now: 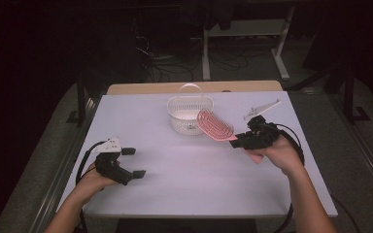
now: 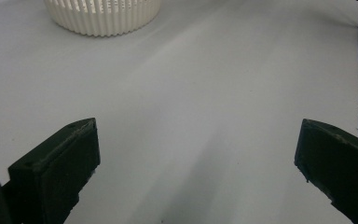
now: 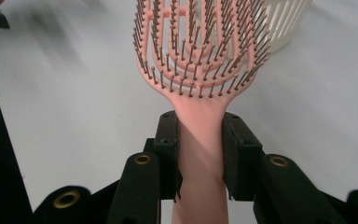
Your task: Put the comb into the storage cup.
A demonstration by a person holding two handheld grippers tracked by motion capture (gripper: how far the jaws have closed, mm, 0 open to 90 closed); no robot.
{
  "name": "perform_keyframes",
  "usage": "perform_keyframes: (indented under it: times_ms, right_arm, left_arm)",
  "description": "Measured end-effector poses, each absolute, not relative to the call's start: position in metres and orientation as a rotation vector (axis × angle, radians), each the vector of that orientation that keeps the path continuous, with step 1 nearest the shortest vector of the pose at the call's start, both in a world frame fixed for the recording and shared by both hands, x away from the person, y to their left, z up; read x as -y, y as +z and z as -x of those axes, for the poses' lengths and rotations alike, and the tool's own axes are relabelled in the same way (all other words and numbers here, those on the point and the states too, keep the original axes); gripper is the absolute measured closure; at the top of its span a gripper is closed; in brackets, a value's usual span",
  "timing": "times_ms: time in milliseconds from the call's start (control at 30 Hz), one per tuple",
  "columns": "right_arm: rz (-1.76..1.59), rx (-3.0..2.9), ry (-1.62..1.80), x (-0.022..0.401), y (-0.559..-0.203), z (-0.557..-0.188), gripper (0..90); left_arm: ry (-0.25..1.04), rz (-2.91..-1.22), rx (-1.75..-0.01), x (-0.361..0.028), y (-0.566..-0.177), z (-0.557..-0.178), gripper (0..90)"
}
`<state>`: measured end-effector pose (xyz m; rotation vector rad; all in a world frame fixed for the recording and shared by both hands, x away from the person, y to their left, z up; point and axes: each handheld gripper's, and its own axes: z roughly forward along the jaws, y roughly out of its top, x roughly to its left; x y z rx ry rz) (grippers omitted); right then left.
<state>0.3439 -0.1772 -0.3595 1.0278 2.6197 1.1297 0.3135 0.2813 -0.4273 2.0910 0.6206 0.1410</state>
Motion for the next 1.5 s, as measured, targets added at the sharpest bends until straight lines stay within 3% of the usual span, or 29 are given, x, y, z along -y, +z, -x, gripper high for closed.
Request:
perform_keyframes:
  times_ms: [933, 1500]
  right_arm:
    - [-0.950, -2.412, 1.381, 0.164, -0.331, -0.381, 68.7]
    - [-0.897, -2.275, 1.523, 0.136, -0.316, -0.422, 68.7]
  left_arm:
    - [0.138, -2.086, -0.624, -0.281, -0.428, -0.314, 0.0]
    - [0.135, -2.079, -0.626, -0.282, -0.427, -0.314, 0.0]
